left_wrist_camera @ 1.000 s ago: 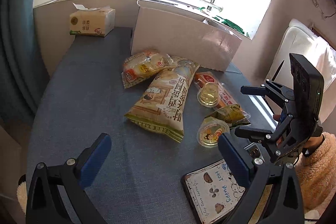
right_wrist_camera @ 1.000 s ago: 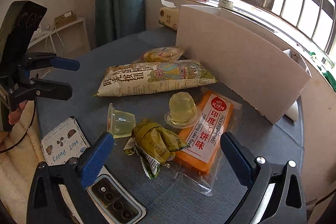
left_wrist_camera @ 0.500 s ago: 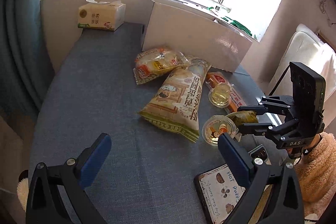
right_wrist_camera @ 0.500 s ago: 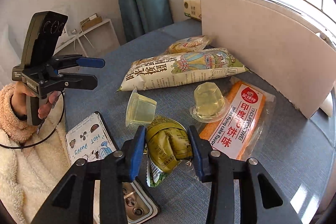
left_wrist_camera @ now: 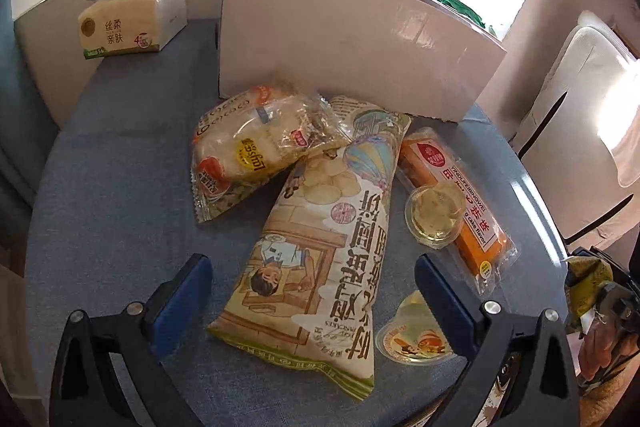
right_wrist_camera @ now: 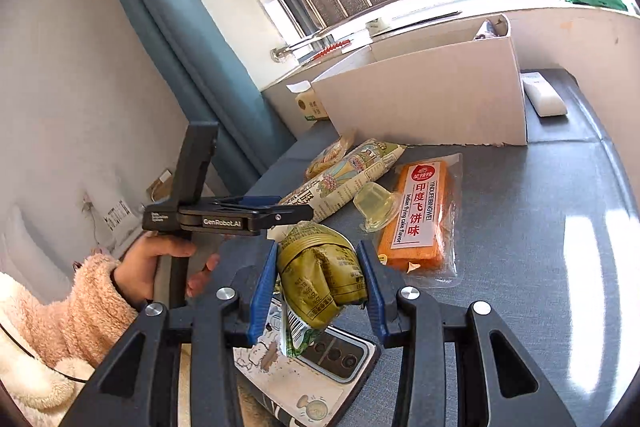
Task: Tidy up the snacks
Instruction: 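Grasp the green-wrapped snack with the right tool while the left tool grasps the long printed bag, then carry both snacks into the white box and open both tools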
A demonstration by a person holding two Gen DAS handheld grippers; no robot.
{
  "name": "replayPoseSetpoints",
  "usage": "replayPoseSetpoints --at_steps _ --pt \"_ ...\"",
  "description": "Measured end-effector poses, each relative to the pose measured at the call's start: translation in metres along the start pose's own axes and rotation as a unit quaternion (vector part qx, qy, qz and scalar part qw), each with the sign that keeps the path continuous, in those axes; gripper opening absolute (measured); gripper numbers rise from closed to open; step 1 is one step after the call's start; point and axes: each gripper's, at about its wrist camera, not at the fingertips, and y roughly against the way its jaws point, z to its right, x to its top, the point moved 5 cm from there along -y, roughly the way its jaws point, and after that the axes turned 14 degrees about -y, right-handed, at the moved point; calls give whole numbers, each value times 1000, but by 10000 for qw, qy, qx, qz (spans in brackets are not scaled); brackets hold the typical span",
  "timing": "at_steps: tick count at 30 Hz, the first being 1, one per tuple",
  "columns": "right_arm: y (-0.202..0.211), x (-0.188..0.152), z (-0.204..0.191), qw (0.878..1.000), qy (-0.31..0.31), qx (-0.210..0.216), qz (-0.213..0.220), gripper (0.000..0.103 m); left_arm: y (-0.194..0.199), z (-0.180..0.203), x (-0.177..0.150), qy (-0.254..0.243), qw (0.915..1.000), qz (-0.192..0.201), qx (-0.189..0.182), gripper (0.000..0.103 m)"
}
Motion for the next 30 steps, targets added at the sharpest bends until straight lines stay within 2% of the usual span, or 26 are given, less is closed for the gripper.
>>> replayPoseSetpoints --at_steps 2,3,4,5,6,7,10,12,13,15,19,22,24,26,30 --pt "5 -1 2 9998 -125 -32 149 44 -4 2 7 -144 9998 25 155 102" --pt "6 -2 3 9998 -136 -58 141 44 -7 4 8 -191 9997 -28 118 94" --pt "5 -2 3 9998 -129 -70 108 44 -6 7 10 -285 9994 24 198 74" --pt "4 -3 3 9999 -85 -118 87 44 -7 9 9 -421 9988 20 259 60" --pt "1 -5 2 9998 -48 -168 63 44 -6 13 7 -526 9983 34 235 50" --pt "-1 -5 2 9998 -58 -172 46 44 -3 15 6 -566 9981 89 220 47" --pt "-6 -7 6 9997 -223 -29 16 44 7 19 -3 -530 9980 326 -51 44" --pt "-8 -6 8 9985 -457 284 24 44 18 19 -7 -503 9972 515 -217 44" --pt "-7 -5 8 9972 -581 465 54 44 23 20 -9 -520 9967 577 -230 44" --pt "-8 -3 7 9965 -651 509 96 44 37 20 -9 -506 9957 733 -236 44" --pt "-10 10 9 9963 -731 392 226 44 70 18 2 -392 9917 1180 -333 44" --pt "-12 32 11 9962 -763 95 399 44 96 13 25 -345 9861 1583 -378 44" --pt "-13 54 12 9952 -819 -145 524 44 104 6 46 -311 9838 1739 -290 44" --pt "-11 83 7 9933 -795 -285 793 44 110 -1 71 -170 9806 1918 -379 44" --pt "-18 147 1 9870 -645 -776 1249 44 100 -28 129 265 9763 2107 -418 44"
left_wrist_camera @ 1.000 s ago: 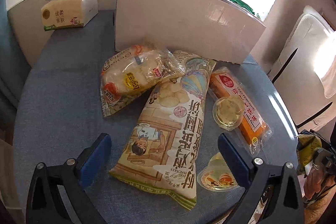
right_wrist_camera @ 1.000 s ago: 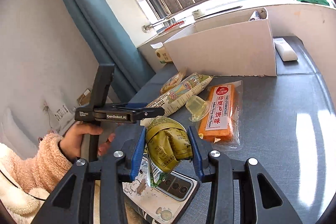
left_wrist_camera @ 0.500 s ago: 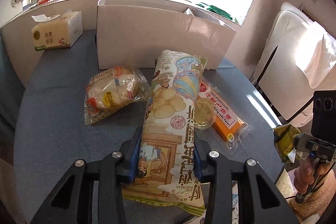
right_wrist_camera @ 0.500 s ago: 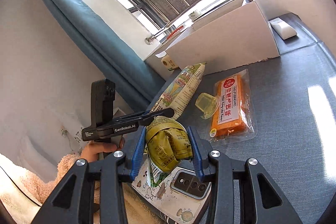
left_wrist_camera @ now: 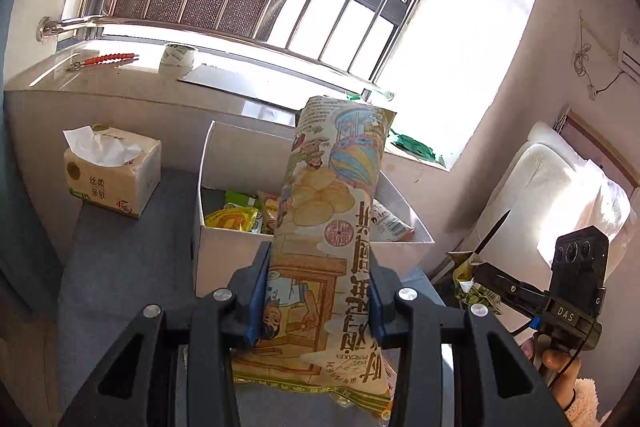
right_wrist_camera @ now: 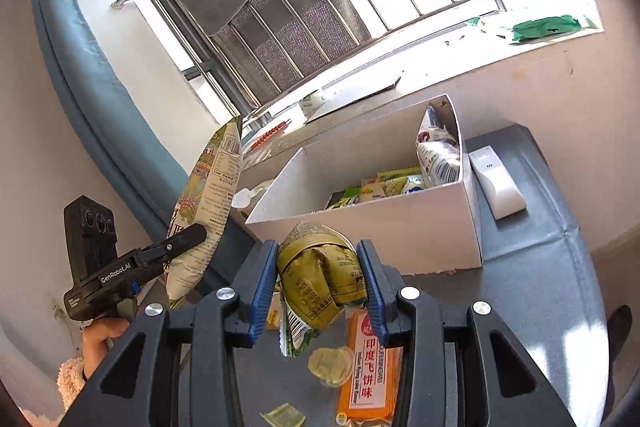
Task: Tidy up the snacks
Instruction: 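Carry both snacks into the white box and open both tools, then move both tools back toward the jelly cups and bread packet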
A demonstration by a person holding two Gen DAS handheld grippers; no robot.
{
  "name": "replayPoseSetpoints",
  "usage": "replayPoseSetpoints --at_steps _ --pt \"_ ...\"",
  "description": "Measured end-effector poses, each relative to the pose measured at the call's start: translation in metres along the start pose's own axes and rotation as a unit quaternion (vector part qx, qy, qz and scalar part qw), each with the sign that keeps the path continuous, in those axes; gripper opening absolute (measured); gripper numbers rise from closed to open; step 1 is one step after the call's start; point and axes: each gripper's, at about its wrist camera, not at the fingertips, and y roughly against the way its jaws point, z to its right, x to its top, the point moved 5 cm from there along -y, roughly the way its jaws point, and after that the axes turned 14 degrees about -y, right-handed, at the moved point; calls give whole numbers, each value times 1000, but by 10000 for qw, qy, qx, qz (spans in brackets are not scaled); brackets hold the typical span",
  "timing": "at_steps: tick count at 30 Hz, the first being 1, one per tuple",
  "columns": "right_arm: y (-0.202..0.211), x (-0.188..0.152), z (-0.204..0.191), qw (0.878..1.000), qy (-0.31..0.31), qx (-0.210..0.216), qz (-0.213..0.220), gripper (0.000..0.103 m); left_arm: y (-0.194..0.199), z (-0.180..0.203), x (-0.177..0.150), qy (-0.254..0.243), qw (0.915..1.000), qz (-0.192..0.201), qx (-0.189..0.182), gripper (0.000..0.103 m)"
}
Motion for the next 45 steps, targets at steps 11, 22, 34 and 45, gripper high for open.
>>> replayPoseSetpoints --at_steps 11,22,34,45 --pt "-81 77 -10 9955 290 -903 27 44 -85 -40 64 253 9988 -128 399 44" --pt "-73 78 -12 9857 730 -1492 287 103 -73 -57 40 297 9979 -202 541 103" --pt "3 5 -21 9831 1251 -1311 258 103 44 -6 -2 -736 9957 330 457 103" --pt "51 -105 10 9797 1193 -1609 103 103 63 37 -111 -672 9967 -69 443 103"
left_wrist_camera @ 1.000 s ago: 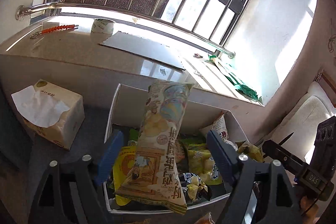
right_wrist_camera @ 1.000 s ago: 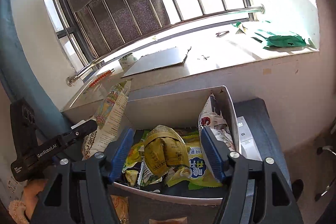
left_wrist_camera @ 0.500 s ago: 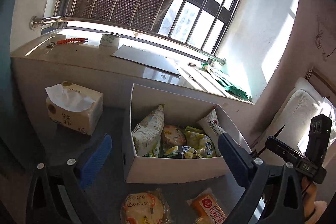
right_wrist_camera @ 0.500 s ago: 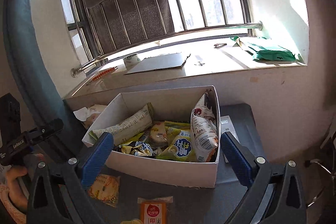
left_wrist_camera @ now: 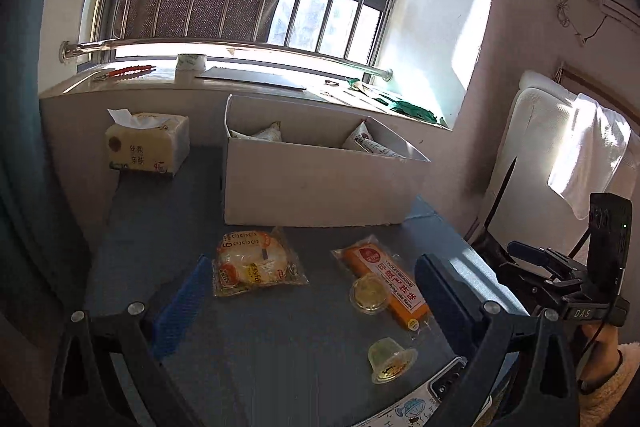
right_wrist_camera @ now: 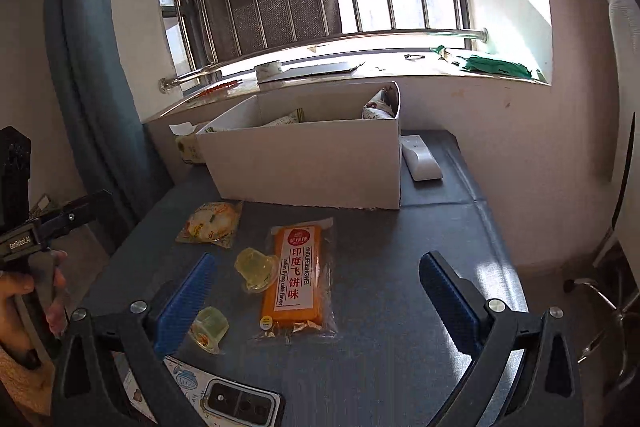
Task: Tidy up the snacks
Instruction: 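Move both tools back toward the jelly cups and bread packet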
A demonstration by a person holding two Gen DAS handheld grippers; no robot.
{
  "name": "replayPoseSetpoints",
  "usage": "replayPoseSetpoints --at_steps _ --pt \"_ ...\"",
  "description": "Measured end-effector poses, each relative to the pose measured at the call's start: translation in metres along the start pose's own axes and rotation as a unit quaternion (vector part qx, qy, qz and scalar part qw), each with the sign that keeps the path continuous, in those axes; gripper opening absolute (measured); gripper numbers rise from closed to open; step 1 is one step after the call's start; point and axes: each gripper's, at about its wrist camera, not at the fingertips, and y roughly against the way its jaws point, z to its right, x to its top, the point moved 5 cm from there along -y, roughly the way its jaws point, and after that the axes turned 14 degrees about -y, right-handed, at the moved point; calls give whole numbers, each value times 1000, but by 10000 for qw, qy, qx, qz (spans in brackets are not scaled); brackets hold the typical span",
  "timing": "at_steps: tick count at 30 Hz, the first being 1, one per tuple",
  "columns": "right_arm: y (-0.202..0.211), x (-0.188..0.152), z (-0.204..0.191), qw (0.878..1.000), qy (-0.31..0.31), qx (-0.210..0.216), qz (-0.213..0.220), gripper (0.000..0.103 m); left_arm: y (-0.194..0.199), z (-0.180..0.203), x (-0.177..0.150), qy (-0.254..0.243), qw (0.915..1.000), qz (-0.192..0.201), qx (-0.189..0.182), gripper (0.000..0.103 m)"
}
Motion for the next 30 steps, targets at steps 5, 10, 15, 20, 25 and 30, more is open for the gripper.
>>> replayPoseSetpoints --at_steps 5,10,15,20,25,30 --pt "-4 -39 8 9989 17 24 -475 103 -6 2 -55 426 9981 -456 3 103" --pt "-17 -53 3 9975 82 41 -697 103 -12 0 -82 -48 9945 -887 548 103" --pt "-34 -52 -10 9958 336 -28 -851 103 -15 -3 -85 81 9947 -930 429 103" --pt "-55 -40 -25 9933 624 34 -969 103 -17 -3 -89 -10 9939 -971 531 103" --pt "-88 -28 -46 9874 1142 33 -1099 103 -20 -7 -95 6 9937 -974 555 103" --pt "-123 -28 -53 9800 1460 -20 -1352 99 -21 -14 -100 156 9937 -961 555 103"
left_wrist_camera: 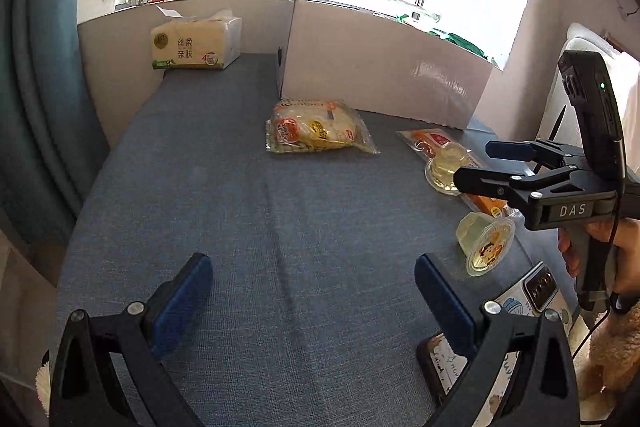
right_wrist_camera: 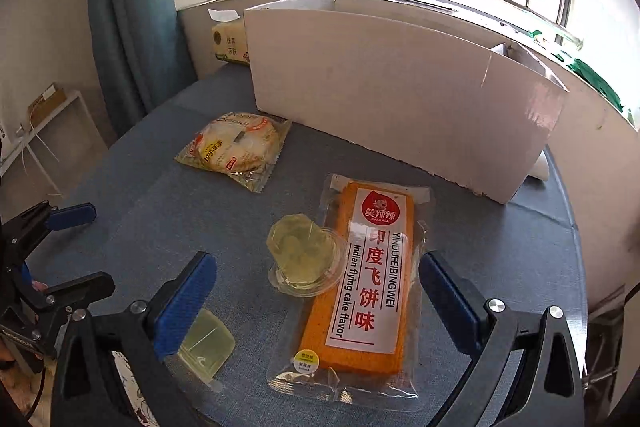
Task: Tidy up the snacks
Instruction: 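Grasp a clear jelly cup with the right tool while the left tool grasps the round bread packet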
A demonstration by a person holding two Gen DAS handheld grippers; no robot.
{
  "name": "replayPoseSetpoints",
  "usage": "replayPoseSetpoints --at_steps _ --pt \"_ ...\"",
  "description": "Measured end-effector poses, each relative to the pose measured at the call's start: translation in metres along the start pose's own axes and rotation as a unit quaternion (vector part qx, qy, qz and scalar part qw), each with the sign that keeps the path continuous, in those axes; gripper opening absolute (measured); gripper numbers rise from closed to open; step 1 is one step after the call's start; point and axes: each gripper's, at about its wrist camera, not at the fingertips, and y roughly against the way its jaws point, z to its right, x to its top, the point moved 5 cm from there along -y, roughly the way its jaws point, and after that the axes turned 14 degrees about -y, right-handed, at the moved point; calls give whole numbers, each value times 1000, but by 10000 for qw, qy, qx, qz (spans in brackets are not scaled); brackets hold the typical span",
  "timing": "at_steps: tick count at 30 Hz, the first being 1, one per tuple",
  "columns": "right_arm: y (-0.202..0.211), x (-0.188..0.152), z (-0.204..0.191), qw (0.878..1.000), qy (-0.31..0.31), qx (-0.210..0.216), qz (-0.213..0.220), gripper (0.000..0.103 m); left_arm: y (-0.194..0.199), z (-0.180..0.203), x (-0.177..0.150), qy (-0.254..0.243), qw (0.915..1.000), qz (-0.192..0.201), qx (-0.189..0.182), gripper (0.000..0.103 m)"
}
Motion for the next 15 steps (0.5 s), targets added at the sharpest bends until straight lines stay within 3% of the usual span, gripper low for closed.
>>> replayPoseSetpoints --at_steps 1,3,5,11,15 --pt "-6 1 0 10000 20 15 -44 95 0 -1 0 16 10000 7 -12 103" --pt "-14 4 1 9999 79 -90 -91 64 0 -1 0 11 10000 6 -12 103" --pt "-16 8 -1 9998 199 -74 -56 49 0 0 0 -12 10000 1 9 103" --pt "-9 6 -5 9998 198 72 -37 48 -1 0 1 -13 10000 -39 46 103" --pt "9 3 -1 9998 11 174 77 48 -1 -4 15 -203 9994 -85 259 103"
